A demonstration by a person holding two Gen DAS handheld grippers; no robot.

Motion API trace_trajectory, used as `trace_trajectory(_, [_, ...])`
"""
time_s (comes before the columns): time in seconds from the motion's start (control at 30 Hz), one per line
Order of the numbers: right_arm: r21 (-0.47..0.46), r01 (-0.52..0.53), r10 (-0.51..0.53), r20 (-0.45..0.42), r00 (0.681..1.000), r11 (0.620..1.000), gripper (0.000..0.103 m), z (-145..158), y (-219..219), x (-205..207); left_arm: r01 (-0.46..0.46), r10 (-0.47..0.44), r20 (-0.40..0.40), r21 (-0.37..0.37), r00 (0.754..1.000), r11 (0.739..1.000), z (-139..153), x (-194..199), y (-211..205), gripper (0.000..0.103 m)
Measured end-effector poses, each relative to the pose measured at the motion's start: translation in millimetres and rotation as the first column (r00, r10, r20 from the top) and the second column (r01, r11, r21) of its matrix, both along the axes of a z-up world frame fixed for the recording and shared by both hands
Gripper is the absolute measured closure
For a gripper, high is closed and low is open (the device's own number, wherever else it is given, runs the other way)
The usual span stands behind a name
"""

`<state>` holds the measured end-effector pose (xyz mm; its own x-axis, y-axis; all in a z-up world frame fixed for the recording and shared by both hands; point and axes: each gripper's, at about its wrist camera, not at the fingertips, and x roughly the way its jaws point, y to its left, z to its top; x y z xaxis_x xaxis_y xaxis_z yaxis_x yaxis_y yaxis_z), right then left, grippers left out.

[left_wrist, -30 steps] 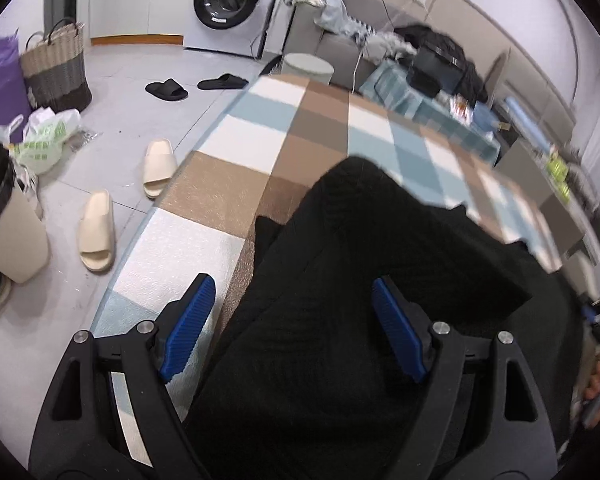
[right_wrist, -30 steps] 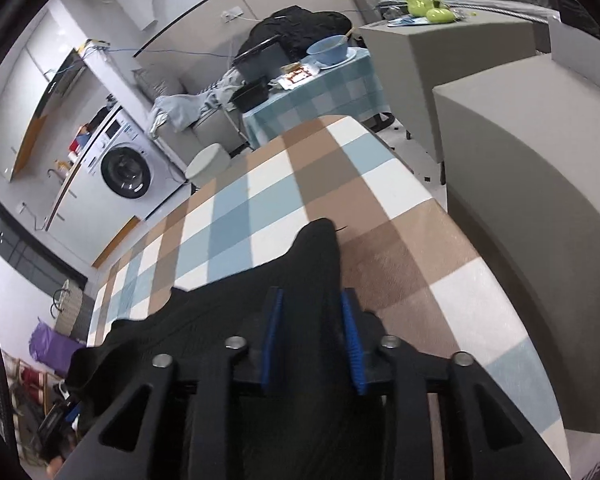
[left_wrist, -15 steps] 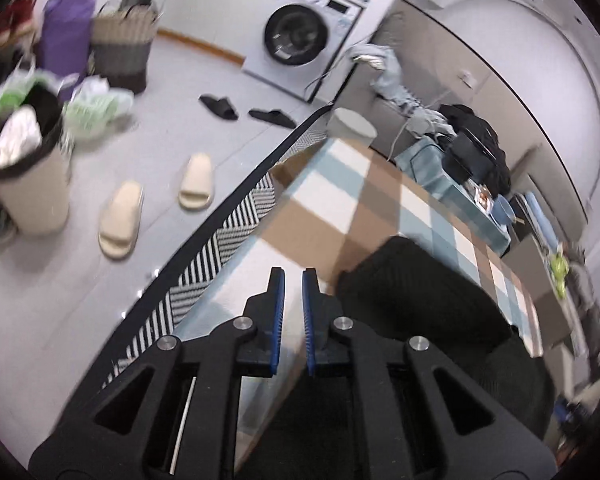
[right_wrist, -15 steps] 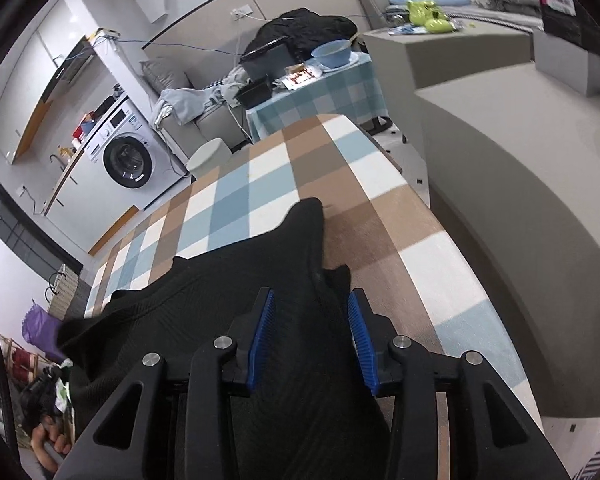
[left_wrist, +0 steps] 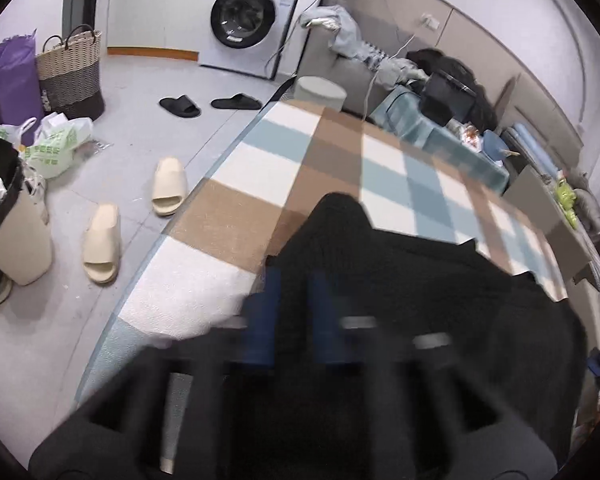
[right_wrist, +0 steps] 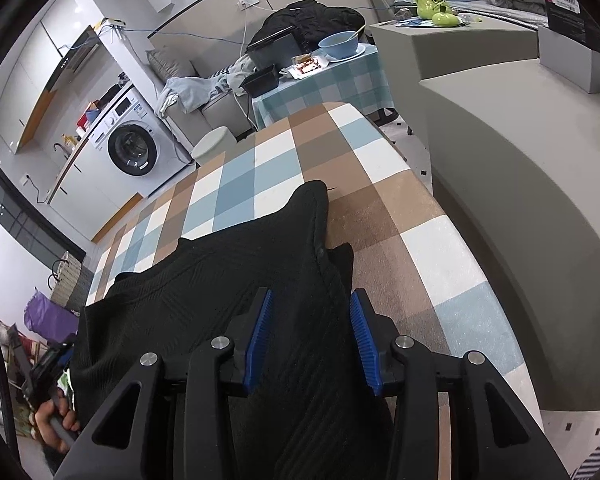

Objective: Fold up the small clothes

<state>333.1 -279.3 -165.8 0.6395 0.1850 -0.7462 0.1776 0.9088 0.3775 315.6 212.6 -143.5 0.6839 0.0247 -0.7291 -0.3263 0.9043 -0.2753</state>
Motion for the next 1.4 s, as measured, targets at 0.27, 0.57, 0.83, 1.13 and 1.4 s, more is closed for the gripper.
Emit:
trace_trajectory(0.27, [-0.014,-0.004,0.004,-0.017,1.0,1.0,0.062,-5.2,-4.8,-5.7,-0.101,0.112,0.109,-0.1,0.988,0.99,9.9,-30.1,32.6,0.099])
trace_trajectory(0.57, [0.001,-0.078,0.078,-0.082,0.994,0.997,0.062,-20.8,-0.7,-34.5,-0.088,0.089,0.008,-0.114,0.996,0.99,0.6,-40.6,26.5,0.052])
trace_trajectory(0.83, [0.038,-0.159,0.161,-0.033,0.986,0.986,0.094,-22.8,8.6,-56.2,-0.026,0.027,0.004,-0.079,1.0,0.997,14.1,-93.4,8.0,0.041])
trace_trajectory(1.13, [-0.06,-0.163,0.164,0.006,0.986,0.985,0.095,-5.9,8.5,-97.0,0.039,-0.039,-0.001,0.028,0.999,0.999,36.1,-169.5,-9.6,0.033])
trace_trajectory(1.4, [0.012,-0.139,0.139,0.005,0.99,0.99,0.057,-17.7,-2.8,-124.7,0.096,-0.094,-0.065,0.033,0.993,0.995,16.1,-215.3,-22.4,0.033])
